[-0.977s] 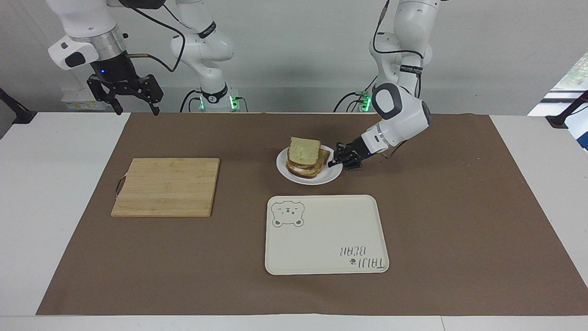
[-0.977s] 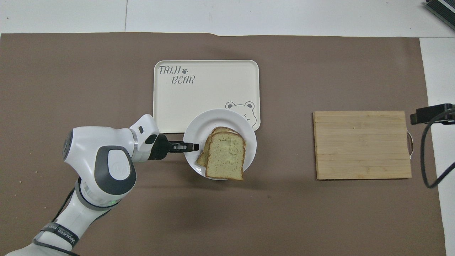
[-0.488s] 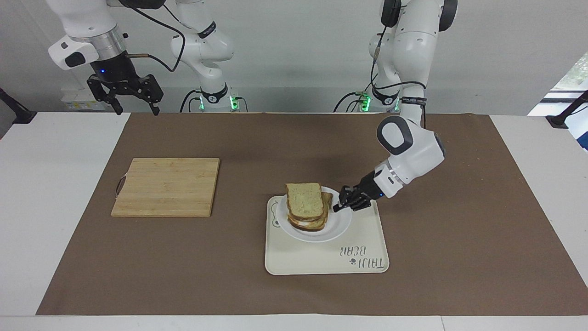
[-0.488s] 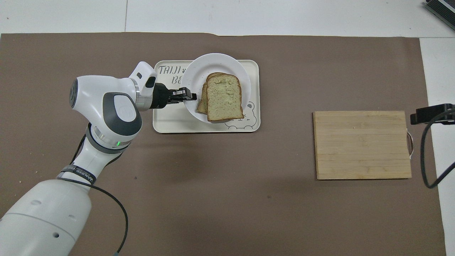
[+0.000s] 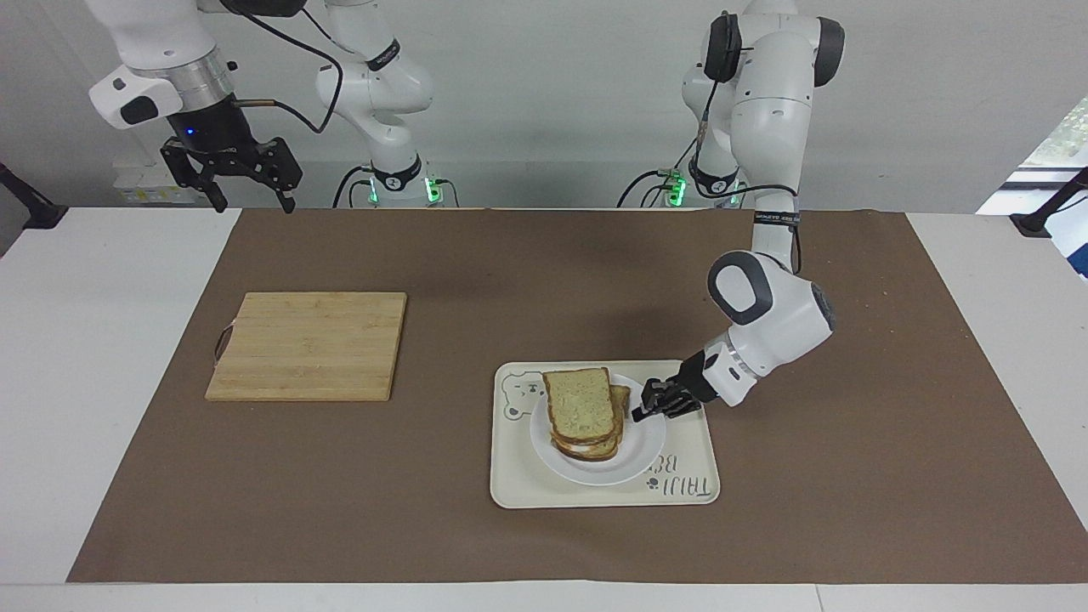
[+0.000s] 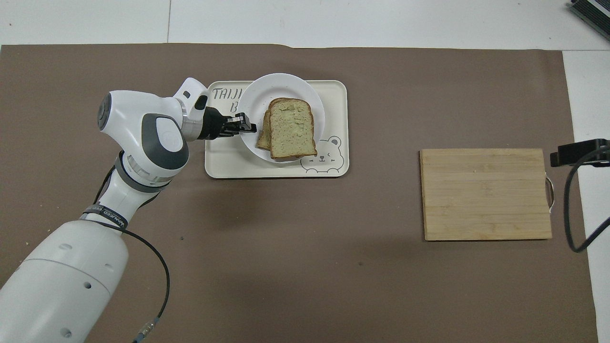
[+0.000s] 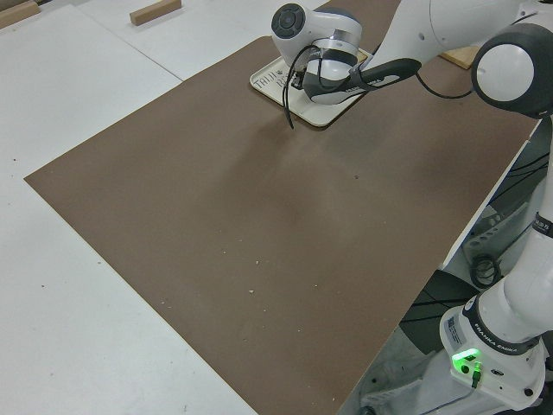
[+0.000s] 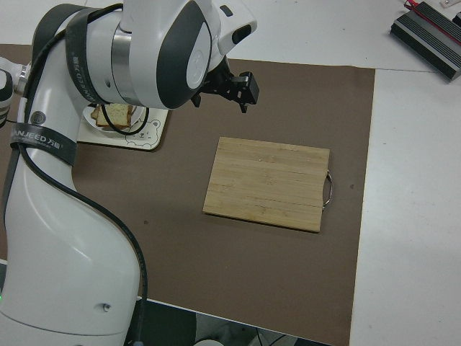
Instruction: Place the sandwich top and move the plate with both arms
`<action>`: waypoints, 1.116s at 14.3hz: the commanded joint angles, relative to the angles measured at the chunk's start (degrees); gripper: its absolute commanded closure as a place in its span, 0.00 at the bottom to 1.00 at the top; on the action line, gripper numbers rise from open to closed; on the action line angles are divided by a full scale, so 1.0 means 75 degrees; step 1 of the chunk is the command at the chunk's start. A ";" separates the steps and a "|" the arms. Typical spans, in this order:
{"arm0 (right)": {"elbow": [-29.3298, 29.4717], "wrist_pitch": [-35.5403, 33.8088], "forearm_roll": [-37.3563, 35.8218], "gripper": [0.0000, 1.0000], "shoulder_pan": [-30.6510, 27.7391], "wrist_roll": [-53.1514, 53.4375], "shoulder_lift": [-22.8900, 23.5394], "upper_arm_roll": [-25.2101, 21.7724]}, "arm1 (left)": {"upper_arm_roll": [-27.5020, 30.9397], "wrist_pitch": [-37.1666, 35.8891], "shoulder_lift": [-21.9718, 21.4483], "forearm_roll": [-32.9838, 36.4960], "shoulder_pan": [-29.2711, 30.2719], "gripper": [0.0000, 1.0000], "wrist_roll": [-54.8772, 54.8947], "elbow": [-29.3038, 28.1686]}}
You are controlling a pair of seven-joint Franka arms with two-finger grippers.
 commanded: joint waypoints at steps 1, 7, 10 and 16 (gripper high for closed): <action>0.0060 -0.0158 -0.0024 0.00 0.0004 0.0147 -0.0034 0.0021 | 0.0054 -0.0321 -0.0115 0.0365 -0.0073 0.56 -0.0411 -0.0159; 0.0060 -0.0158 -0.0024 0.00 -0.0008 0.0135 -0.0034 0.0021 | 0.0125 -0.0486 -0.0453 0.1428 0.0056 0.00 -0.0916 0.0145; 0.0060 -0.0158 -0.0024 0.00 -0.0008 0.0135 -0.0034 0.0021 | 0.0474 -0.0998 -0.1062 0.2692 0.0150 0.00 -0.0916 0.0156; 0.0048 -0.0158 -0.0024 0.00 0.0004 0.0136 -0.0034 0.0021 | 0.1483 -0.3039 -0.2538 0.5975 0.0255 0.00 -0.0834 0.0742</action>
